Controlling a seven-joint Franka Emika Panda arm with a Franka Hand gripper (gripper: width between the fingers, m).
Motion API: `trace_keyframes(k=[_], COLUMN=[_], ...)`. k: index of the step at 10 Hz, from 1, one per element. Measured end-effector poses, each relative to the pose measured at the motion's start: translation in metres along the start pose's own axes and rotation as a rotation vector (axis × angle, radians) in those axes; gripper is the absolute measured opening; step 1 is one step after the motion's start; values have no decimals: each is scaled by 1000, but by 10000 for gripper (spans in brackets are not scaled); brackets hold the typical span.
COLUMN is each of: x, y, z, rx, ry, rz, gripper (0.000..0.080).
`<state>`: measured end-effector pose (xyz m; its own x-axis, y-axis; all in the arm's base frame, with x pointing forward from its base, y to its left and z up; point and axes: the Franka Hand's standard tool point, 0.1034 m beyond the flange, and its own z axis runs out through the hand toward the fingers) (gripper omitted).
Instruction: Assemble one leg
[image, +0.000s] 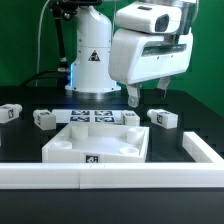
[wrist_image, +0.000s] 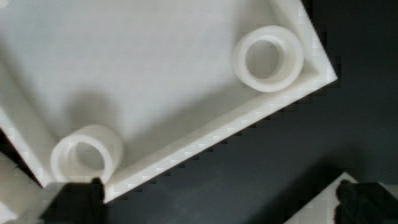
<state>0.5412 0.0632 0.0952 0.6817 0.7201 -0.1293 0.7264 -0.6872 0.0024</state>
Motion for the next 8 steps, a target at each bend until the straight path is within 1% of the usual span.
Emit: trace_keyframes(k=[1, 6, 7, 8], x=[0, -1, -1, -7], y=[1, 0, -4, -10], z=[0, 1, 7, 15], rx=[-8, -7, -20, -30], ry=[-4, -3, 28, 56], rz=[-10, -11, -50, -101], gripper=[650, 650, 650, 650])
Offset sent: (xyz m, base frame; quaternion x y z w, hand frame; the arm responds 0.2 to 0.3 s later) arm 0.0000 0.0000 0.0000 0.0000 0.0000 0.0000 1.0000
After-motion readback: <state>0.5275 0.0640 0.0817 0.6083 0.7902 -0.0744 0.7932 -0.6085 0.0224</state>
